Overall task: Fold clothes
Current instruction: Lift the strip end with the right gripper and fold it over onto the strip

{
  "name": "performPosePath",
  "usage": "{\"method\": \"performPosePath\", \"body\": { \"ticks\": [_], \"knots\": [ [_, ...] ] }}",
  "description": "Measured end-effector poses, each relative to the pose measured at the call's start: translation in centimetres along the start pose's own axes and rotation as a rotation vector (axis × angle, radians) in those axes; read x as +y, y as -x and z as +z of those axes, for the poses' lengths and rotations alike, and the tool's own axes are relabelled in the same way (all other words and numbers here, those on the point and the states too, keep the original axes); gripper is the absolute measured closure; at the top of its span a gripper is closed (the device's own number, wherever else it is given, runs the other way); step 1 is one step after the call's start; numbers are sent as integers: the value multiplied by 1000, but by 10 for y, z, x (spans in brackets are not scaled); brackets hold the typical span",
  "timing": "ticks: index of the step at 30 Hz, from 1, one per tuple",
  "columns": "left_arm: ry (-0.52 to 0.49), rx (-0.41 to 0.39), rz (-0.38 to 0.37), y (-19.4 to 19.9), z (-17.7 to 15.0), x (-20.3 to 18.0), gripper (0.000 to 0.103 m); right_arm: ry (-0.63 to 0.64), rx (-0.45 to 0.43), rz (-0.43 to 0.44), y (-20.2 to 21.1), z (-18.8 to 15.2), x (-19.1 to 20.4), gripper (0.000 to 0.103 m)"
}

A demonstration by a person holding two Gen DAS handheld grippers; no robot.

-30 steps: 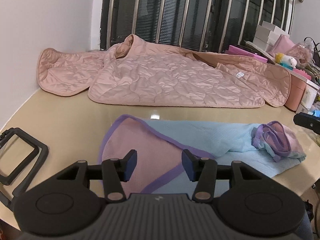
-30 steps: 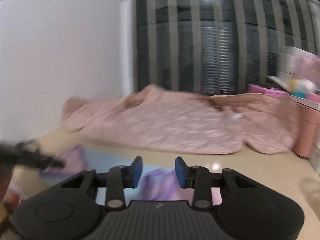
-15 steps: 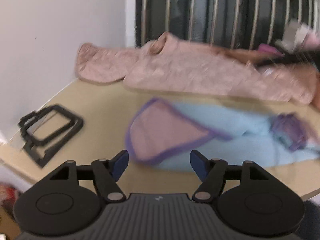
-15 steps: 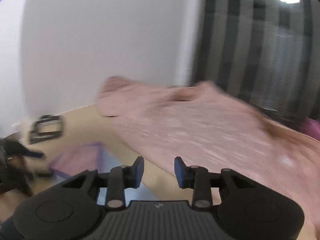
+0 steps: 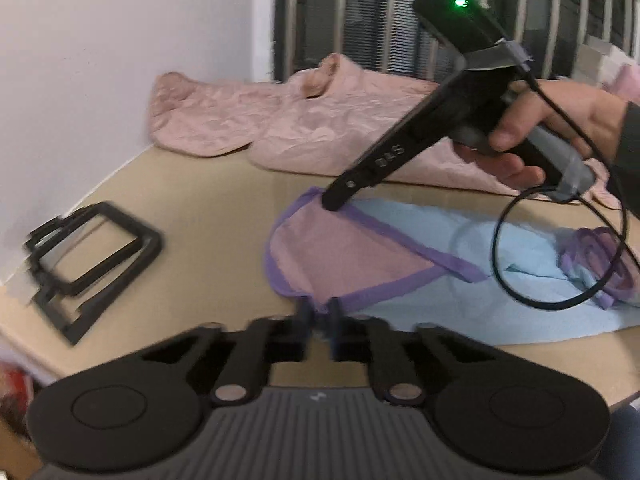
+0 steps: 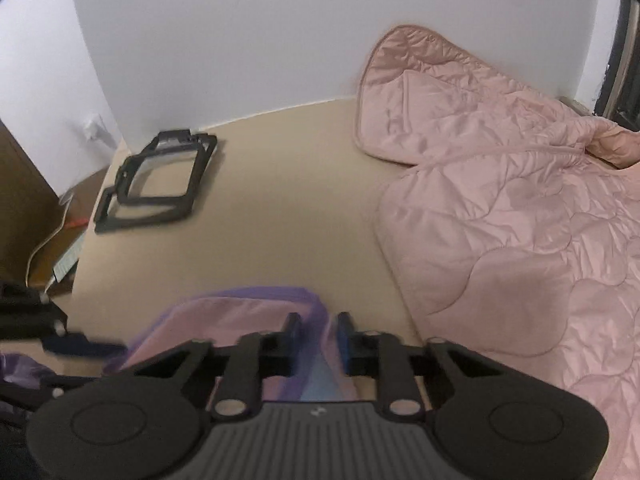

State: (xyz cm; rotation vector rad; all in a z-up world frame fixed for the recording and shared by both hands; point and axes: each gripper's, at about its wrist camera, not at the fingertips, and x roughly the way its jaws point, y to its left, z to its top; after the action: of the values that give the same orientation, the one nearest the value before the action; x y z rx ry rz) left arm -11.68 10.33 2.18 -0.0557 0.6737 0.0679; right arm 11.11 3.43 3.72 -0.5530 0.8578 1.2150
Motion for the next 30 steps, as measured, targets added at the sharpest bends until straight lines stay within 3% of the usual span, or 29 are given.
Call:
{"method": "performPosePath", "body": {
  "ticks": [6,13,19,23,25,27,29,30],
  "knots": [
    [-32,-14,-18,-24,36,13,99,-39,-49,-135,15,-1,-11,99],
    [-161,-27,-132,-89,150,-11,99,-373,-172,-402,95,-25,-102,99],
    [-294,26,-162,-166,229,-59,99,-548,-224,-517,140,-51,-167,99],
    [-336,84,-169,-223,248,-90,98,-666,-211,-601,150,-70,-209,99],
    [-336,87,-155,-246,250,-99,91,-689,-170,-644,143,-77,-222,98],
    [-336,94,-124,-251,246,-100,90,-701,-138,-681,134,-86,-230,93],
    [-323,96,-101,-248,243,-96,87,-677,-142,-716,135,-92,-222,81],
    [-306,84,-93,-235,240,-91,78,-664,-146,-732,136,-95,-217,79]
  ]
}}
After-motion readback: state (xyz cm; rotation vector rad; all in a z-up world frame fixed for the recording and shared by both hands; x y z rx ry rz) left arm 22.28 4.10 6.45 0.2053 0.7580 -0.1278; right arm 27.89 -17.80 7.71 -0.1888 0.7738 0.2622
